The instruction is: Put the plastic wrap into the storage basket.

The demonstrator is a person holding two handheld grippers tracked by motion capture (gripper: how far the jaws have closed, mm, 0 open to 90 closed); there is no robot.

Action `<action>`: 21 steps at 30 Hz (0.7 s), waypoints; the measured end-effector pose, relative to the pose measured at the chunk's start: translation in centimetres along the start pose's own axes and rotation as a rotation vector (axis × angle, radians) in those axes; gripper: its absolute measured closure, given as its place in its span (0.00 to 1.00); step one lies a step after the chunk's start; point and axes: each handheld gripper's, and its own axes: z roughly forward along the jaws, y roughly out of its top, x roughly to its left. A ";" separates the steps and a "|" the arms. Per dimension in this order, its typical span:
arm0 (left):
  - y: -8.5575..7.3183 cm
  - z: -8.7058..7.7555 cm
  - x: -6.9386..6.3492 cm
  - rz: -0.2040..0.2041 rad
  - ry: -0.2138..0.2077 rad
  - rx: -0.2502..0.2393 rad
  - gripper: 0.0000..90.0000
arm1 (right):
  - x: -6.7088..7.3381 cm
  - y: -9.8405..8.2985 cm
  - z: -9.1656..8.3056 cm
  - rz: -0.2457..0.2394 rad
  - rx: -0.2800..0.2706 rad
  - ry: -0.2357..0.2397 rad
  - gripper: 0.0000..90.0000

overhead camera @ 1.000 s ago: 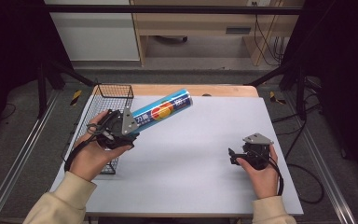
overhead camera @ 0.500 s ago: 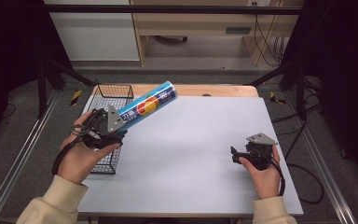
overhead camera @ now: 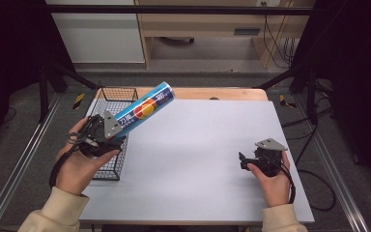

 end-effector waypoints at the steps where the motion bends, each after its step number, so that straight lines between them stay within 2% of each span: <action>1: -0.1 0.0 0.1 -0.014 0.000 0.002 0.34 | 0.0 0.0 0.0 0.000 0.002 0.002 0.07; 2: -0.1 0.0 0.1 -0.014 0.000 0.002 0.34 | 0.0 0.0 0.0 0.000 0.002 0.002 0.07; 3: -0.3 0.0 0.2 -0.043 0.005 0.005 0.34 | 0.0 -0.1 -0.1 0.004 0.002 0.001 0.07; 8: -0.8 0.0 0.5 -0.076 0.031 0.023 0.34 | 0.0 -0.1 -0.1 0.007 0.003 0.001 0.07; 12: -1.1 0.0 0.7 -0.081 0.049 0.042 0.34 | 0.1 -0.1 -0.2 0.014 0.000 0.001 0.07; 13: -1.1 0.1 0.6 -0.095 0.052 0.046 0.34 | 0.0 -0.1 -0.3 0.022 -0.007 0.000 0.07; 16: -1.2 0.2 0.6 -0.105 0.055 0.059 0.34 | -0.1 0.0 -0.4 0.027 -0.015 0.004 0.07; 18: -1.3 0.2 0.6 -0.098 0.056 0.101 0.34 | -0.1 0.0 -0.4 0.036 -0.019 0.015 0.07; 20: -1.3 0.2 0.6 -0.101 0.057 0.108 0.34 | -0.2 0.0 -0.4 0.038 -0.022 0.019 0.07; 21: -1.4 0.2 0.4 -0.121 0.064 0.110 0.34 | -0.1 0.0 -0.4 0.042 -0.021 0.023 0.07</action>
